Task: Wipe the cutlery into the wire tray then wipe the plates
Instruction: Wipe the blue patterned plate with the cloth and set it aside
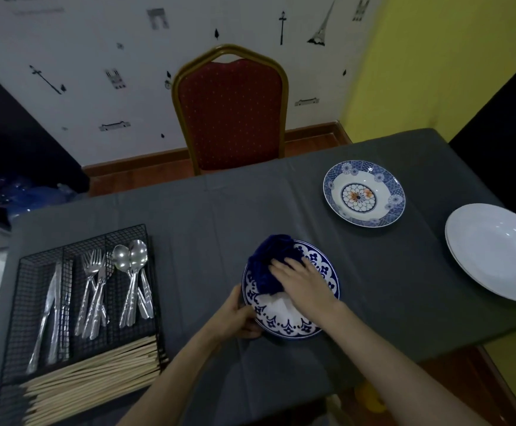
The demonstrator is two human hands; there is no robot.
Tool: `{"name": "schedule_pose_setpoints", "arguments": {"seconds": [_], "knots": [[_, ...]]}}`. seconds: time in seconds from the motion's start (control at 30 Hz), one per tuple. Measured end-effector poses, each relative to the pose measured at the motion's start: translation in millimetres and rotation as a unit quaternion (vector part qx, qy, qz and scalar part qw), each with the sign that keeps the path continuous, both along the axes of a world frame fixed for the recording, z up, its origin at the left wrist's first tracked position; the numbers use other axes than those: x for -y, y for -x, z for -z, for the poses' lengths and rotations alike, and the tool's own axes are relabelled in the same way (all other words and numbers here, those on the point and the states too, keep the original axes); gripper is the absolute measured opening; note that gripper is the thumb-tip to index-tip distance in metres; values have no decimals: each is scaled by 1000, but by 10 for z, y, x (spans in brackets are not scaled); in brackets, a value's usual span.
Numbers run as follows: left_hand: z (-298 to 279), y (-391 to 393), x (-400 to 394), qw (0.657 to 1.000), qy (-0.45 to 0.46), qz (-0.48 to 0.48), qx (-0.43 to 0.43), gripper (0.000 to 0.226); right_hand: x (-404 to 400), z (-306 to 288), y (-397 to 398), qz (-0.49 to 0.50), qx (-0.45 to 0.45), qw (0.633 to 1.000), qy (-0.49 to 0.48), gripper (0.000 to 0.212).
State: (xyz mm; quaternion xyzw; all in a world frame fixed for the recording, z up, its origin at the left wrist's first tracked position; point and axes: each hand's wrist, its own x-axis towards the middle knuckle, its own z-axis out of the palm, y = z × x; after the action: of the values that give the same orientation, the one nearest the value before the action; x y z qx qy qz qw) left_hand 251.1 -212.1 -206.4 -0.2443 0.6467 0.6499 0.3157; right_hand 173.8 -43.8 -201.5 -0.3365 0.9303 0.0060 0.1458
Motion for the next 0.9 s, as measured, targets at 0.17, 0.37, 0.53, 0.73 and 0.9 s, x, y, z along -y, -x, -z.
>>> {"name": "schedule_pose_setpoints", "arguments": {"seconds": [0.17,0.37,0.53,0.73,0.9], "knots": [[4,-24,9,1000,-9,-1,11,62,-406,-18,-18,18,-25,999,-26,61],[1,-24,-64,999,-33,-7,1,54,-639,3,-367,-68,-26,997,-10,56],[41,-15,-55,999,-48,-16,-16,49,-341,103,-494,-89,-1,993,77,63],[-66,63,-96,999,-36,-18,-24,48,-75,61,-301,-72,-14,996,54,64],[-107,3,-29,998,24,2,-54,49,83,134,-255,-4,-36,999,3,72]]}}
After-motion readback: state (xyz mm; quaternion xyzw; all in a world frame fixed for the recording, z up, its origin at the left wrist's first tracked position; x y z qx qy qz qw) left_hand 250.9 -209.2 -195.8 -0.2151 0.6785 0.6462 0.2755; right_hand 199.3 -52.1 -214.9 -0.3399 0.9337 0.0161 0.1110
